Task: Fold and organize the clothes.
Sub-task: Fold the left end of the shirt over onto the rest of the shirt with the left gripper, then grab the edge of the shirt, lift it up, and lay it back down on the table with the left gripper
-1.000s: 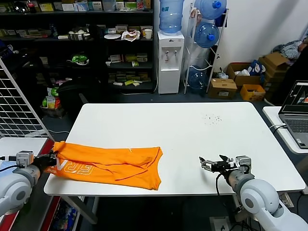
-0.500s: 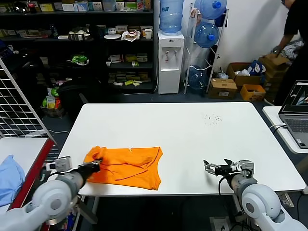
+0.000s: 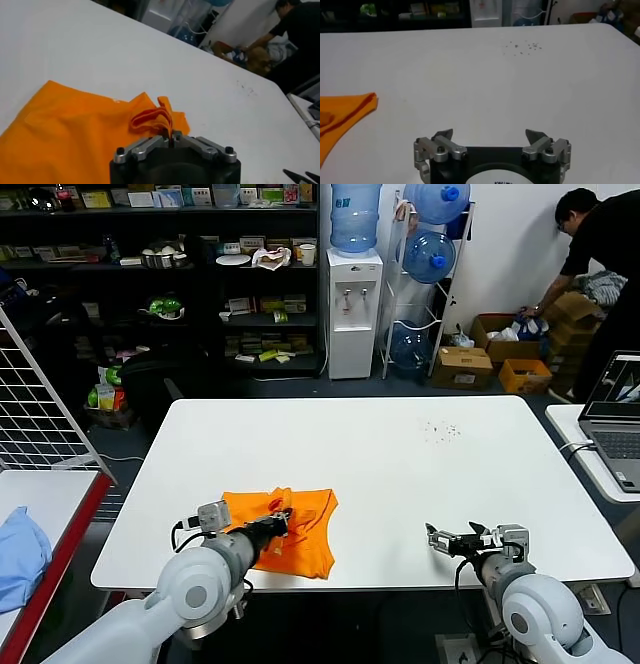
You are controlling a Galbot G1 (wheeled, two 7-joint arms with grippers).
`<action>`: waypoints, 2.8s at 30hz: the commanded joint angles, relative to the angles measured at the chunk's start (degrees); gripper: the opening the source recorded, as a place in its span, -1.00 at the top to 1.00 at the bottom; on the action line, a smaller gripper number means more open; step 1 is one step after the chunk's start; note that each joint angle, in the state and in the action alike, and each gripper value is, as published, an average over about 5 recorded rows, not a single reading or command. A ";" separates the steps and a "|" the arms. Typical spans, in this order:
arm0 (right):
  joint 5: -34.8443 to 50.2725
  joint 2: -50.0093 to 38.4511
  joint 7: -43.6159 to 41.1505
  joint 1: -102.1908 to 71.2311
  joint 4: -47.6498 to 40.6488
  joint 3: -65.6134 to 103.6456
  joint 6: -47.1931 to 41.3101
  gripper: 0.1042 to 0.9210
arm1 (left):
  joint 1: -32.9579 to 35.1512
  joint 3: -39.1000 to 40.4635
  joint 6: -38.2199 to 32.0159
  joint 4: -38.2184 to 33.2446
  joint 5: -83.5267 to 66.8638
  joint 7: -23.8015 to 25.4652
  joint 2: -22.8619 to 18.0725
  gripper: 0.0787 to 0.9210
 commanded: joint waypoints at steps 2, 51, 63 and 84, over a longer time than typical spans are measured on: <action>-0.30 0.32 -0.11 -0.60 0.24 0.25 0.07 -1.00 | -3.75 4.28 0.29 2.31 1.85 -0.85 -5.11 0.91; -0.31 0.12 -1.07 -0.53 -0.48 0.12 0.40 -1.00 | 8.21 -7.49 1.02 17.50 13.16 39.49 18.71 -1.00; -0.30 0.05 -1.05 -0.49 -0.63 0.07 0.44 -1.00 | 7.96 -6.53 0.69 17.74 13.86 37.74 17.20 -0.83; -0.41 0.22 -1.11 -0.27 -1.00 -0.06 0.72 -1.00 | 8.65 -8.67 -0.27 15.05 13.25 35.42 16.67 0.61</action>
